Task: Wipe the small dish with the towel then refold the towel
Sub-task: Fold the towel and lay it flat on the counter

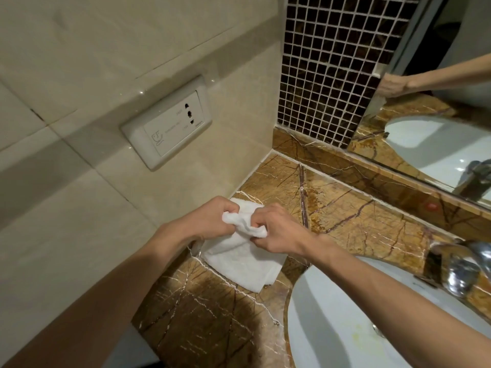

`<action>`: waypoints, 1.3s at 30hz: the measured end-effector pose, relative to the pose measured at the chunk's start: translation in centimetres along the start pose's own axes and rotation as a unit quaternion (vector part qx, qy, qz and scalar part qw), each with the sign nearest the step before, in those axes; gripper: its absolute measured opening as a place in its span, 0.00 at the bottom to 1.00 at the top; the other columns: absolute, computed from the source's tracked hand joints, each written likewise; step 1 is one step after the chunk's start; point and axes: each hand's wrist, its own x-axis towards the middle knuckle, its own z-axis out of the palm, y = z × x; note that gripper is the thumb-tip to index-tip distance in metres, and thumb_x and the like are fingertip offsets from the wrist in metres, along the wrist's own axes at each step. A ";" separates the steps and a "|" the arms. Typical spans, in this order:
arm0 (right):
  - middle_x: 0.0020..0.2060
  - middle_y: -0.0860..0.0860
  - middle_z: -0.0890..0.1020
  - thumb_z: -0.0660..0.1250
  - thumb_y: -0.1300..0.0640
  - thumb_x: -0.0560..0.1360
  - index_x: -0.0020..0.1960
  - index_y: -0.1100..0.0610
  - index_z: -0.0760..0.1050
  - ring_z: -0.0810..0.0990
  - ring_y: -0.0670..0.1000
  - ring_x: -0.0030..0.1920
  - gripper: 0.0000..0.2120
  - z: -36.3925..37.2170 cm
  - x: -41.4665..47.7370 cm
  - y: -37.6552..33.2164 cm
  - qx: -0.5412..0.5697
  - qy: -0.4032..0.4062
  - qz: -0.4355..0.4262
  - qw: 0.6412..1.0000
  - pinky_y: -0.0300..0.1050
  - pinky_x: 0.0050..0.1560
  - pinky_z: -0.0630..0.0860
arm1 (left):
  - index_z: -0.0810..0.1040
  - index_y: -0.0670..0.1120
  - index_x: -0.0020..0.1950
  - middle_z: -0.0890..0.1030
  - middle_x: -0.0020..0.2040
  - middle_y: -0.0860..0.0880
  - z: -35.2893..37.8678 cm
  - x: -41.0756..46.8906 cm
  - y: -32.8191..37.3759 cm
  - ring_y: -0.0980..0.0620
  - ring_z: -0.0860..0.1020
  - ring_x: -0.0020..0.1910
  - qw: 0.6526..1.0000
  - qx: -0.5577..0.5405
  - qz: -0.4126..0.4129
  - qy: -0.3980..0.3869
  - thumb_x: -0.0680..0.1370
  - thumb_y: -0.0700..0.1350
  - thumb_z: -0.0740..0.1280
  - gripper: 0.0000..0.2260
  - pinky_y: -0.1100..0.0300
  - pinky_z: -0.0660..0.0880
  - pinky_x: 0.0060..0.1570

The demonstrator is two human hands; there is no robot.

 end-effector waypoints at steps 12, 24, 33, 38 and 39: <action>0.39 0.47 0.76 0.67 0.50 0.72 0.54 0.49 0.67 0.76 0.48 0.35 0.15 1.3 3.2 4.4 -0.014 0.005 0.189 0.982 0.37 0.29 0.65 | 0.62 0.43 0.73 0.73 0.66 0.40 1.3 4.5 -5.0 0.42 0.72 0.64 0.976 0.060 -0.097 0.186 0.77 0.41 0.65 0.25 0.53 0.67 0.64; 0.33 0.46 0.69 0.73 0.51 0.71 0.35 0.50 0.65 0.67 0.46 0.31 0.16 0.6 2.2 5.8 0.163 -0.151 0.304 0.926 0.39 0.32 0.66 | 0.75 0.37 0.65 0.80 0.55 0.32 9.1 0.5 -8.2 0.34 0.81 0.49 0.916 0.325 -0.062 0.227 0.71 0.52 0.72 0.28 0.43 0.80 0.48; 0.47 0.52 0.81 0.70 0.59 0.73 0.50 0.60 0.76 0.79 0.50 0.45 0.08 0.5 2.7 5.3 0.093 0.026 0.303 0.948 0.47 0.47 0.81 | 0.58 0.48 0.76 0.69 0.61 0.36 8.5 1.4 -8.5 0.37 0.71 0.56 0.924 0.235 -0.180 0.242 0.78 0.50 0.64 0.29 0.47 0.70 0.58; 0.70 0.58 0.69 0.57 0.52 0.79 0.70 0.56 0.66 0.67 0.57 0.70 0.20 3.4 1.4 4.3 -0.118 0.166 0.177 0.963 0.56 0.73 0.61 | 0.66 0.40 0.72 0.66 0.70 0.29 11.2 1.2 -7.5 0.31 0.66 0.70 0.889 0.395 -0.047 0.227 0.78 0.55 0.56 0.27 0.37 0.66 0.67; 0.75 0.58 0.63 0.54 0.49 0.80 0.73 0.55 0.61 0.60 0.58 0.75 0.23 4.1 1.0 4.1 -0.151 0.098 0.139 0.974 0.59 0.75 0.54 | 0.67 0.39 0.72 0.66 0.71 0.30 11.6 1.4 -7.4 0.31 0.65 0.70 0.894 0.396 -0.033 0.208 0.78 0.55 0.54 0.28 0.36 0.65 0.67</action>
